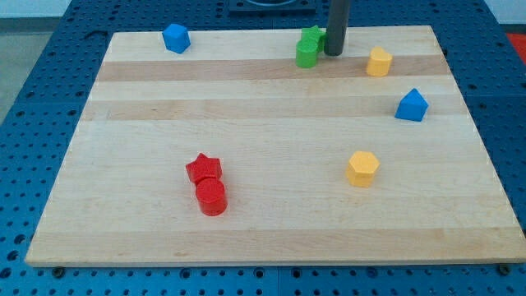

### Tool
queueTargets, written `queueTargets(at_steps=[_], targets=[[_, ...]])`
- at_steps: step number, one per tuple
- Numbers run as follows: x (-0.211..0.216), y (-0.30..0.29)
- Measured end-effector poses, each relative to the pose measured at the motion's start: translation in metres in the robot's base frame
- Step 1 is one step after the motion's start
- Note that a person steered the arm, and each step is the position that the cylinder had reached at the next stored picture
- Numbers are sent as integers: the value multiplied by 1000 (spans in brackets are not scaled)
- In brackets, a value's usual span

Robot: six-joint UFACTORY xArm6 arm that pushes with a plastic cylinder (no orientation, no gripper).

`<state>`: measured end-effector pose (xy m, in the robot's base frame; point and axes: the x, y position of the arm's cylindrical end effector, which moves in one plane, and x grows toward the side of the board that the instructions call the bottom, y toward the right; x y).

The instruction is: Push the yellow heart towards down a bit

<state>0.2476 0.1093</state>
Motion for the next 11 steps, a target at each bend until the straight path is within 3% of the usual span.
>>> queueTargets(at_steps=[4,11], targets=[[-5,73],[37,80]])
